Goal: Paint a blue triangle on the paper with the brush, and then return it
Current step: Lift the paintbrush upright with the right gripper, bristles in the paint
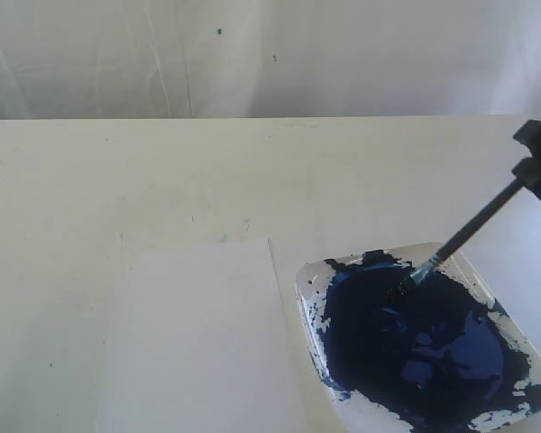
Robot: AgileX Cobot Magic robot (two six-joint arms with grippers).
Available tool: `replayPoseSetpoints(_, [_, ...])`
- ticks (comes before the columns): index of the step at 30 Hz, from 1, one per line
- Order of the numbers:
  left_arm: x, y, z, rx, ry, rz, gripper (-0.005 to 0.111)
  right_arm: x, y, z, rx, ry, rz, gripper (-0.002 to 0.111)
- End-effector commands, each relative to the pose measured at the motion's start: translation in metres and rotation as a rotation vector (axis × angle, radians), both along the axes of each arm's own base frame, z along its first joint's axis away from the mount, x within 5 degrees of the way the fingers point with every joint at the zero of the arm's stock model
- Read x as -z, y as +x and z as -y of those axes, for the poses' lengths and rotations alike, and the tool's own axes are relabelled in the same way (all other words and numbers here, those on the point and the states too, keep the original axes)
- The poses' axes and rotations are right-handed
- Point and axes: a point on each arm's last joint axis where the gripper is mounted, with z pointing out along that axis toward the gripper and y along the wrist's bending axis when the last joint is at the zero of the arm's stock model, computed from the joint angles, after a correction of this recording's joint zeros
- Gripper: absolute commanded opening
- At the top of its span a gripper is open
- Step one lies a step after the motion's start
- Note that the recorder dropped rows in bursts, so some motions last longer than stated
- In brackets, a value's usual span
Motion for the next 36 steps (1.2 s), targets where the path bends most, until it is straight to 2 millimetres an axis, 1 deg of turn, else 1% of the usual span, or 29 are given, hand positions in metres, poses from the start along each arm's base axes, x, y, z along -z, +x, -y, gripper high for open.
replayPoseSetpoints(1, [0.001,0.0,0.0,0.004,-0.009,0.003,0.0,-0.032,-0.001,-0.013,-0.192,-0.056,0.31,0.0])
replayPoseSetpoints(3, [0.001,0.0,0.0,0.004,-0.009,0.003,0.0,-0.039,-0.004,-0.015,-0.211,-0.041,0.362,0.0])
replayPoseSetpoints(5, [0.001,0.0,0.0,0.004,-0.009,0.003,0.0,-0.041,-0.007,-0.016,-0.243,-0.112,0.399,0.0])
replayPoseSetpoints(6, [0.001,0.0,0.0,0.004,-0.009,0.003,0.0,-0.041,-0.01,-0.018,-0.296,-0.192,0.442,0.0])
replayPoseSetpoints(7, [0.001,0.0,0.0,0.004,-0.009,0.003,0.0,-0.042,-0.013,-0.021,-0.335,-0.229,0.476,0.0])
replayPoseSetpoints(8, [0.001,0.0,0.0,0.004,-0.009,0.003,0.0,-0.046,-0.022,-0.027,-0.43,-0.296,0.572,0.0])
replayPoseSetpoints(10, [0.001,0.0,0.0,0.004,-0.009,0.003,0.0,-0.052,-0.036,-0.035,-0.53,-0.322,0.682,0.0])
replayPoseSetpoints(14, [0.001,0.0,0.0,0.004,-0.009,0.003,0.0,-0.051,-0.049,-0.036,-0.568,-0.39,0.749,0.0])
replayPoseSetpoints(18, [0.001,0.0,0.0,0.004,-0.009,0.003,0.0,-0.04,-0.056,-0.036,-0.579,-0.415,0.729,0.0])
replayPoseSetpoints(26, [0.001,0.0,0.0,0.004,-0.009,0.003,0.0,-0.02,-0.064,-0.035,-0.61,-0.449,0.677,0.0])
replayPoseSetpoints(31, [0.001,0.0,0.0,0.004,-0.009,0.003,0.0,-0.014,-0.067,-0.035,-0.611,-0.451,0.65,0.0])
replayPoseSetpoints(36, [0.001,0.0,0.0,0.004,-0.009,0.003,0.0,-0.01,-0.065,-0.033,-0.598,-0.48,0.608,0.0])
